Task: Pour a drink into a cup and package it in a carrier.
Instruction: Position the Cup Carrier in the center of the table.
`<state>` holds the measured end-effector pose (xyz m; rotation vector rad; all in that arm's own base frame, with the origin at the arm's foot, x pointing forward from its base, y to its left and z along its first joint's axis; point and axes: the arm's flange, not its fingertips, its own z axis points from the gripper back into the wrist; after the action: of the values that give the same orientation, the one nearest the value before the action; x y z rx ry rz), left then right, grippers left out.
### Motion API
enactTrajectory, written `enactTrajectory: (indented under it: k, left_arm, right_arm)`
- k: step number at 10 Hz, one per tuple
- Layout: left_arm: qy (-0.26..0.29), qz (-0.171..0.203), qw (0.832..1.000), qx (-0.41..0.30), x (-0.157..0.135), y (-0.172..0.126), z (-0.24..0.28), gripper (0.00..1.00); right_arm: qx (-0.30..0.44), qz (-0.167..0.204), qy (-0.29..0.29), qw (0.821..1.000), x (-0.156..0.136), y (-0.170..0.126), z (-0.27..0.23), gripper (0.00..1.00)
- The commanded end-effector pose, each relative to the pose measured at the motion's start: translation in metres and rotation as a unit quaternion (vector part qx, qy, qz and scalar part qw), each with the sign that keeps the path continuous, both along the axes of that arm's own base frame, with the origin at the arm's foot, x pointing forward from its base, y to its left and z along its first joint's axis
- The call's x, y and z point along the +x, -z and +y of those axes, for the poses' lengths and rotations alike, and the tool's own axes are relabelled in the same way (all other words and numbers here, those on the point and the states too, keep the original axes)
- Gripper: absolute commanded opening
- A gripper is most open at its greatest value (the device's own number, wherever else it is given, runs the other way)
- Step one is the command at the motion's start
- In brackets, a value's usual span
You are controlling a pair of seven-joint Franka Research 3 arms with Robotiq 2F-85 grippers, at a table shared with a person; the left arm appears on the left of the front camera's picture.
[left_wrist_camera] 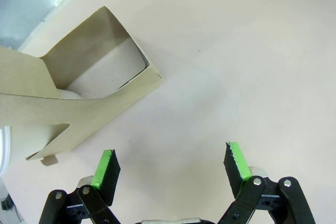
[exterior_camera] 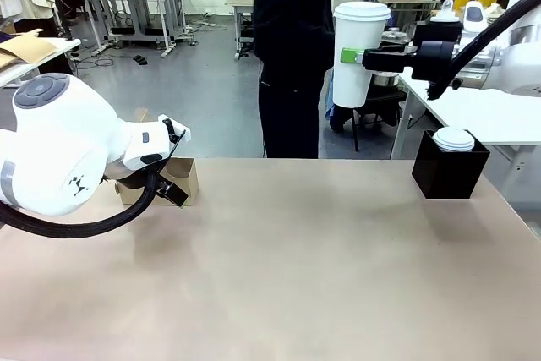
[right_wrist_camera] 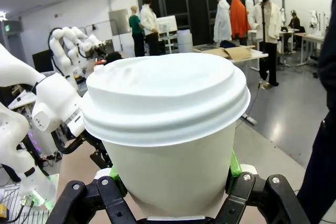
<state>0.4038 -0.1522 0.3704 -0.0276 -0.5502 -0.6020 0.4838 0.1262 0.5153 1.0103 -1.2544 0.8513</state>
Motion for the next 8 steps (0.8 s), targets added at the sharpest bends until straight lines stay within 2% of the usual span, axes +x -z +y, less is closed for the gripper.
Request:
enactTrajectory:
  k: [1, 3, 6, 8]
  left_arm:
    - [0.000, 0.000, 1.000, -0.001, 0.000, 0.000, 0.001, 1.00]
    - [0.000, 0.000, 1.000, 0.000, 0.000, 0.000, 0.000, 1.00]
    - [-0.051, 0.020, 0.998, -0.009, -0.009, -0.072, -0.017, 1.00]
    - [-0.070, 0.014, 0.997, -0.009, -0.012, -0.135, -0.037, 1.00]
  right_arm:
    - [0.006, -0.007, -0.002, 1.000, 0.003, -0.006, 0.002, 0.80]
    - [0.006, -0.007, -0.002, 1.000, 0.003, -0.006, 0.002, 0.80]
    - [0.006, -0.007, -0.002, 1.000, 0.003, -0.006, 0.002, 0.80]
    - [0.006, -0.007, -0.002, 1.000, 0.003, -0.006, 0.002, 0.80]
